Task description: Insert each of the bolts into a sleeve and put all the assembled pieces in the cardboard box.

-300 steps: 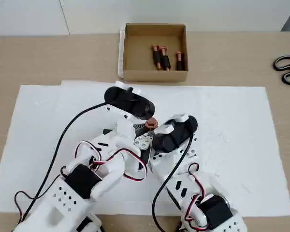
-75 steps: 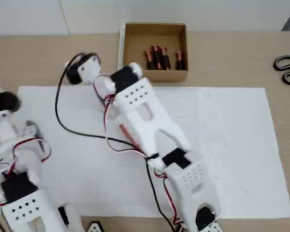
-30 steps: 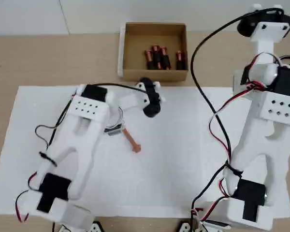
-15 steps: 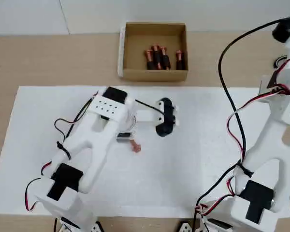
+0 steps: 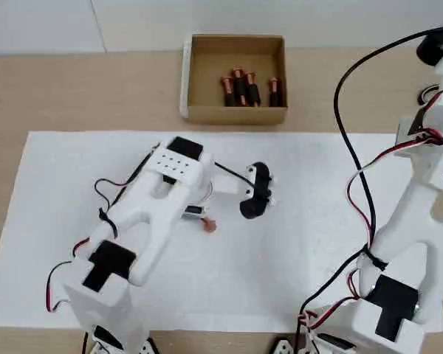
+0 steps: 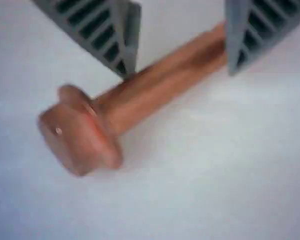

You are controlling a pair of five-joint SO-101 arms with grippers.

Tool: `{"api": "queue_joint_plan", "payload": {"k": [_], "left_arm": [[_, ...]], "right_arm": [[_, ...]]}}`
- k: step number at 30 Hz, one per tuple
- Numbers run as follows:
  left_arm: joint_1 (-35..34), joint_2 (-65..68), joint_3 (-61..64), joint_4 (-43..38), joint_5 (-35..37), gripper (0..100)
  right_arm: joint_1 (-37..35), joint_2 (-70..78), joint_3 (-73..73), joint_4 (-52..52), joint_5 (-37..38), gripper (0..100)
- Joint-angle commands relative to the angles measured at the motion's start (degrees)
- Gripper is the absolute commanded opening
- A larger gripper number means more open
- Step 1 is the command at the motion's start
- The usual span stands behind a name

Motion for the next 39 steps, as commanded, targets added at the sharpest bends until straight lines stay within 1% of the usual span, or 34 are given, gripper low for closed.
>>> {"api": "queue_joint_plan", "payload": {"k": [1, 5, 10, 17, 19, 21, 25, 27, 33, 36, 39], "left_arm": [[0.00, 2.11, -2.07, -2.20, -0.53, 11], [0.00, 3.69, -2.07, -3.52, -0.44, 11], [0.00, 3.96, -2.07, -3.52, -0.44, 0], [0.00, 3.43, -2.24, -3.08, -0.09, 1], [0.00, 3.43, -4.00, -2.11, 1.58, 1], [0.00, 3.43, -7.96, 0.53, 4.31, 1], [-0.26, 3.43, -19.21, 7.38, 11.87, 1], [-0.35, 3.43, -24.04, 10.02, 17.14, 1], [-0.35, 3.43, -32.66, 17.32, 31.38, 1], [-1.58, 3.96, -33.63, 17.49, 43.69, 1], [-3.69, 4.40, -30.64, 12.04, 59.43, 1]], "right_arm": [[0.31, -3.03, -0.18, 0.40, 0.35, 0.4], [0.31, -3.03, -0.18, 0.40, 0.26, 0.4], [0.31, -3.03, -0.18, 0.40, 0.26, 0.4], [0.22, -2.77, -0.18, 0.40, 0.18, 0.4], [0.22, -2.77, -0.18, 0.40, 0.18, 0.4], [0.22, -2.77, -0.18, 0.40, 0.18, 0.4], [0.13, -2.68, -0.18, 0.31, 0.09, 0.4], [0.13, -2.68, -0.18, 0.31, 0.09, 0.4], [0.13, -2.68, -0.18, 0.22, 0.09, 0.4], [-0.04, -2.68, -0.18, 0.22, 0.09, 0.4], [-1.80, -2.68, -0.09, 0.22, 0.09, 0.4]]}}
